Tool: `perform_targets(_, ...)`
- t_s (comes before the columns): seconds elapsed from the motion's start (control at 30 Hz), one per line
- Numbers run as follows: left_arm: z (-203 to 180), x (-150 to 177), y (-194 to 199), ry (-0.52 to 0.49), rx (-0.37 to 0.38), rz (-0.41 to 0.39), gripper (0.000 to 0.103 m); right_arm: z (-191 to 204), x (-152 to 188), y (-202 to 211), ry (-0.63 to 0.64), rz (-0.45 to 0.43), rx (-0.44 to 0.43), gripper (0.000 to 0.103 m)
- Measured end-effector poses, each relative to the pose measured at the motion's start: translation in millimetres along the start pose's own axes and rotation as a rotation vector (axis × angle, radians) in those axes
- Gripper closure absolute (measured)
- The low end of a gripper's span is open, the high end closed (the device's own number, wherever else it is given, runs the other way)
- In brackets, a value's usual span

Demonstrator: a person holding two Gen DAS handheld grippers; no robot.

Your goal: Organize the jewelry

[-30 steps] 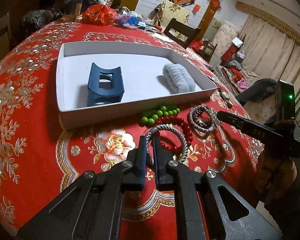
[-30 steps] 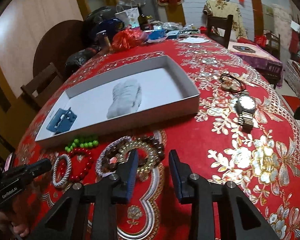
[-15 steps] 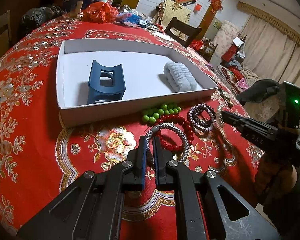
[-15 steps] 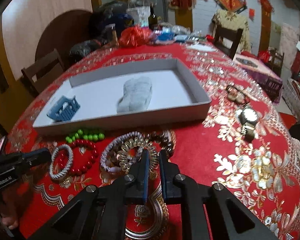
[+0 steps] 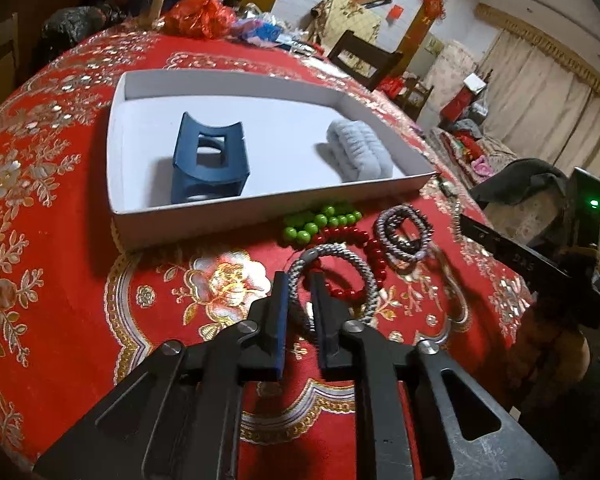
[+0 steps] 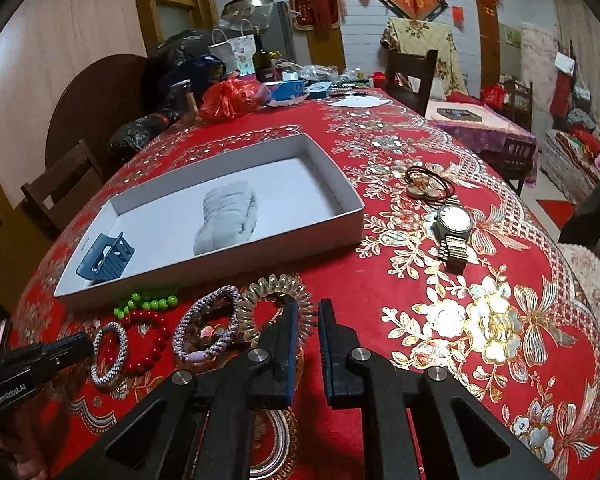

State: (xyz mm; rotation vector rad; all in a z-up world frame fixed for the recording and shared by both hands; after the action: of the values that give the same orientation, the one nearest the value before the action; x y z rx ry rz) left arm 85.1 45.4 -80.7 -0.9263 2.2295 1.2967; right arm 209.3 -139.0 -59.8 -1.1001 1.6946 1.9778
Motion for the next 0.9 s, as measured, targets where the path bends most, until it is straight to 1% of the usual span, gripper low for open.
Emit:
perform_targets(0.03,0.7,0.6,-2.2,0.003,-0.006,0.012,0.081,1.0,-0.1,0.4,0.007,-0.002,0.003,0.094)
perform_targets(0.07,-0.8,-0.1,-2.9,-0.002,0.004,0.014,0.076,1.8,0.0,-0.4,0.01,-0.002,0.005,0.094)
perform_targets(0.1,-2.8,-0.6,-4.5,-0.009,0.008,0.021,0.073,2.5,0.1,-0.9,0.012,-0.002,0.007,0.094)
perform_targets(0.2,-7.4,-3.0,-9.5,-0.038,-0.023,0.042,0.072,2.7,0.5,-1.3,0.009,-0.001,0.005,0.094)
perform_targets(0.33,-7.5,-11.6,-20.4,-0.07,-0.041,0.066,0.072,2.0,1.0,-1.9,0.003,-0.001,0.004,0.094)
perform_targets(0.47,-7.9,-16.9,-28.9,-0.11,-0.037,0.09,0.076,0.9,1.8,-3.2,0.001,0.006,0.003,0.094)
perform_targets(0.57,-7.0,-15.9,-31.1,-0.099,-0.003,0.104,0.095,0.0,2.3,-4.0,0.0,0.011,0.005,0.094)
perform_targets(0.7,-7.7,-18.6,-21.6,-0.094,0.008,0.058,0.096,-1.2,2.7,-3.9,-0.002,0.014,0.005,0.094)
perform_targets(0.9,-6.3,-9.8,-7.4,-0.05,0.04,0.04,0.096,-1.2,2.5,-3.9,-0.002,0.014,0.006,0.094)
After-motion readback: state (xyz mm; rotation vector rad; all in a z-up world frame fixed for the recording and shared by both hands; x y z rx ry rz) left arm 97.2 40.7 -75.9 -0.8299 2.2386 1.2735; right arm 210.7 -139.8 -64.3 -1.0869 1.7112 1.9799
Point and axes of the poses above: each gripper's, at about its wrist camera, not at the fingertips, and y roughly against the way its jaws point, z to its left, x to its underside, the point moved 7 cm from there along -y, roughly the way its jaws point, and after that the axes turned 12 degrees about x, right-handed, at the moved point
